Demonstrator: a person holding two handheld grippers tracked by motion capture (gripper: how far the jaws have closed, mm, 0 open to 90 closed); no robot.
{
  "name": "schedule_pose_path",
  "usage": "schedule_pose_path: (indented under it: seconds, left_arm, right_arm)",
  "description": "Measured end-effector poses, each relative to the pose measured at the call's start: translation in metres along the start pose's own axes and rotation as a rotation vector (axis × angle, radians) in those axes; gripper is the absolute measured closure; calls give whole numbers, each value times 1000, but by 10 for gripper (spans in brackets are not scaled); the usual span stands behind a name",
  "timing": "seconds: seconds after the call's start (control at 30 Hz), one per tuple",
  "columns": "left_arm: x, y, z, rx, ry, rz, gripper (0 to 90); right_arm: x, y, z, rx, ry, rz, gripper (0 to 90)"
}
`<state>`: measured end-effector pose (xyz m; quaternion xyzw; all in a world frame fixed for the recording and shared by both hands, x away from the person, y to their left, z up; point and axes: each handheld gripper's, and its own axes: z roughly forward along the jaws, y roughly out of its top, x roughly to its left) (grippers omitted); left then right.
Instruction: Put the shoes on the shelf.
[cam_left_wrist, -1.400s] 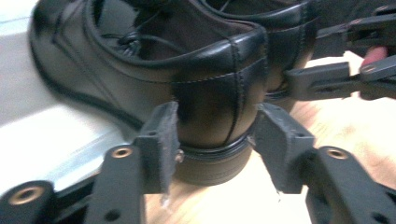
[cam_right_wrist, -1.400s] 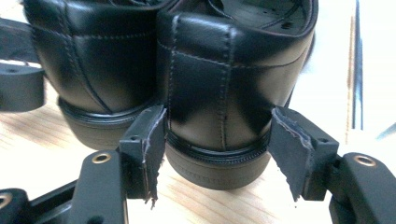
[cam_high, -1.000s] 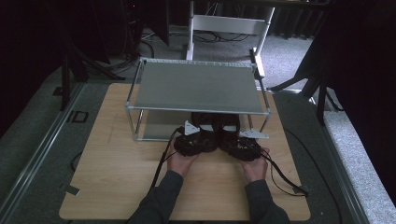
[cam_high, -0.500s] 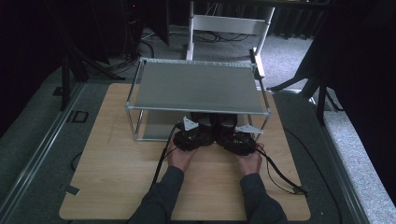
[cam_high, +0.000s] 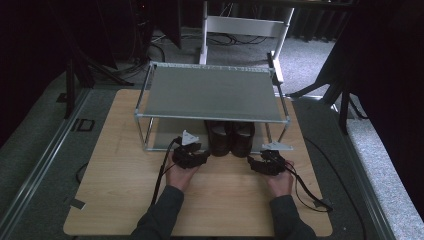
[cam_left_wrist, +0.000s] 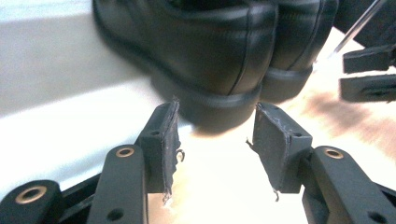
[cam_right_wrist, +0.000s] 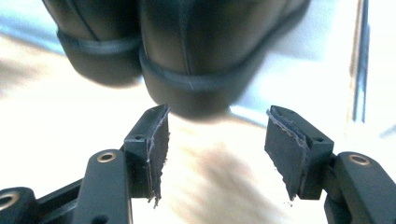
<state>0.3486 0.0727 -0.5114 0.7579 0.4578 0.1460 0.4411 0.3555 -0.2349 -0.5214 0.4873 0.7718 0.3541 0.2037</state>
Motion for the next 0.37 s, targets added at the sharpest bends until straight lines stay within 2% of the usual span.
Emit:
schedule_pose_path:
  seconds: [0.1, 0.17, 0.37]
  left_arm:
    - [4, -12, -8, 20, 20, 28, 495]
    - [7, -17, -12, 24, 31, 31, 494]
    - [24, -47, -28, 49, 84, -1, 487]
  right_arm:
    - [-5, -11, -8, 21, -7, -29, 387]
    - [-6, -13, -10, 25, -8, -38, 386]
    - [-12, -34, -16, 67, -25, -96, 376]
